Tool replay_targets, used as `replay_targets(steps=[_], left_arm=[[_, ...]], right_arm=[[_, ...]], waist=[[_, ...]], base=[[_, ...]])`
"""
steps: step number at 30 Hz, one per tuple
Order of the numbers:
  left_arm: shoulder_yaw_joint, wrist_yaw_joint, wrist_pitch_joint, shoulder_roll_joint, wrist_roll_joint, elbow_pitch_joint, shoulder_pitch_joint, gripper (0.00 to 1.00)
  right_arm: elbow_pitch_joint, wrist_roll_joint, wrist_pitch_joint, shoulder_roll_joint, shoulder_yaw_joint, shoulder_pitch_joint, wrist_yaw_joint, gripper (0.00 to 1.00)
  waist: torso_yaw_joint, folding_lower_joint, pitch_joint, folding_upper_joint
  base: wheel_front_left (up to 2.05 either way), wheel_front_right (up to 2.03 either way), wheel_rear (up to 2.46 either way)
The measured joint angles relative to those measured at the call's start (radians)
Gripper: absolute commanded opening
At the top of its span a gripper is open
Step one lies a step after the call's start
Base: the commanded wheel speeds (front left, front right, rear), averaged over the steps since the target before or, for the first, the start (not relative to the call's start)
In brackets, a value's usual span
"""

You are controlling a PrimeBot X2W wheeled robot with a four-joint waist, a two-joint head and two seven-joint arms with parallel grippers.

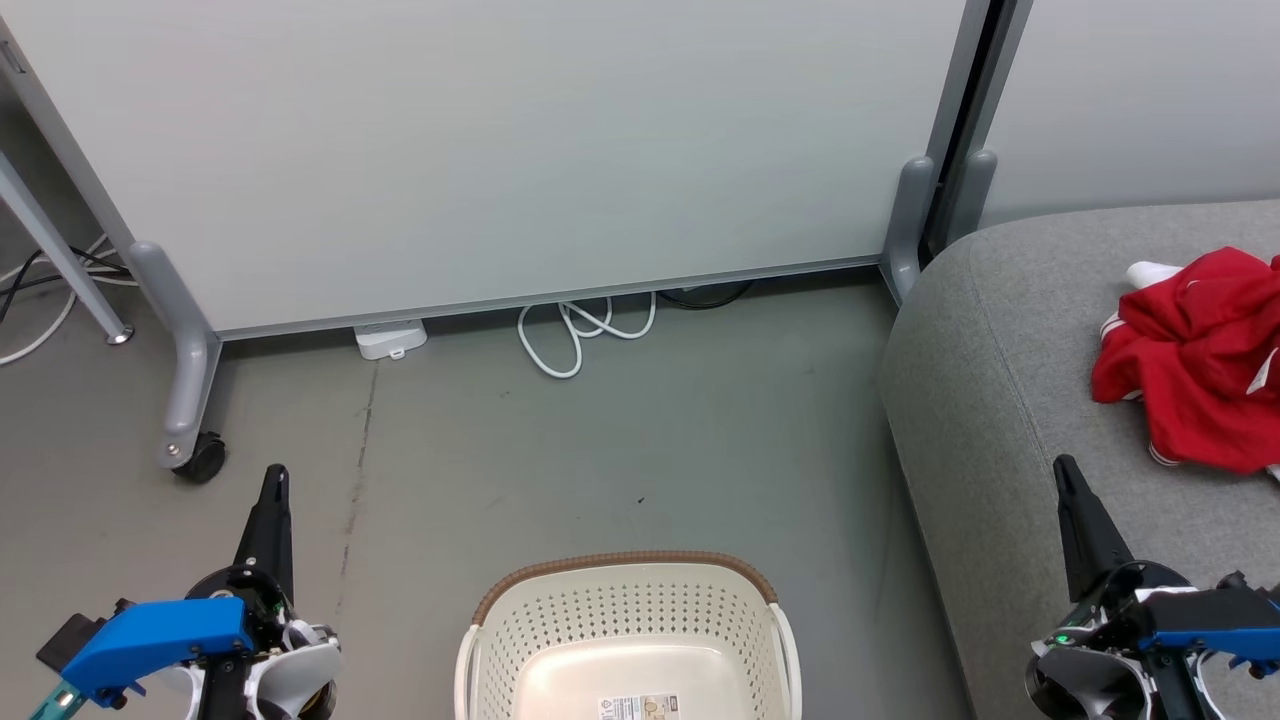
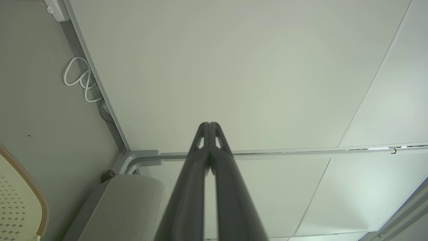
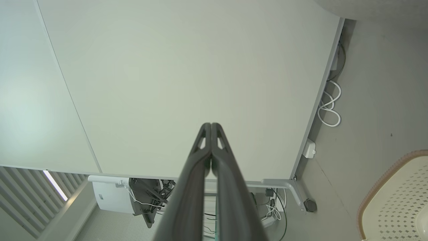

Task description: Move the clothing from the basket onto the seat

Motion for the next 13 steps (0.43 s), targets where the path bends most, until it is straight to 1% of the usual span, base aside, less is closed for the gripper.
replay_targets(steps=[13], left_arm=[[0.000, 0.000, 0.000, 0.000, 0.000, 0.000, 0.000, 0.00]], right_arm=[[0.000, 0.000, 0.000, 0.000, 0.000, -0.001, 0.000, 0.00]], waist=[[0.000, -0.0001, 0.000, 0.0000]], base=[[0.00, 0.00, 0.00]])
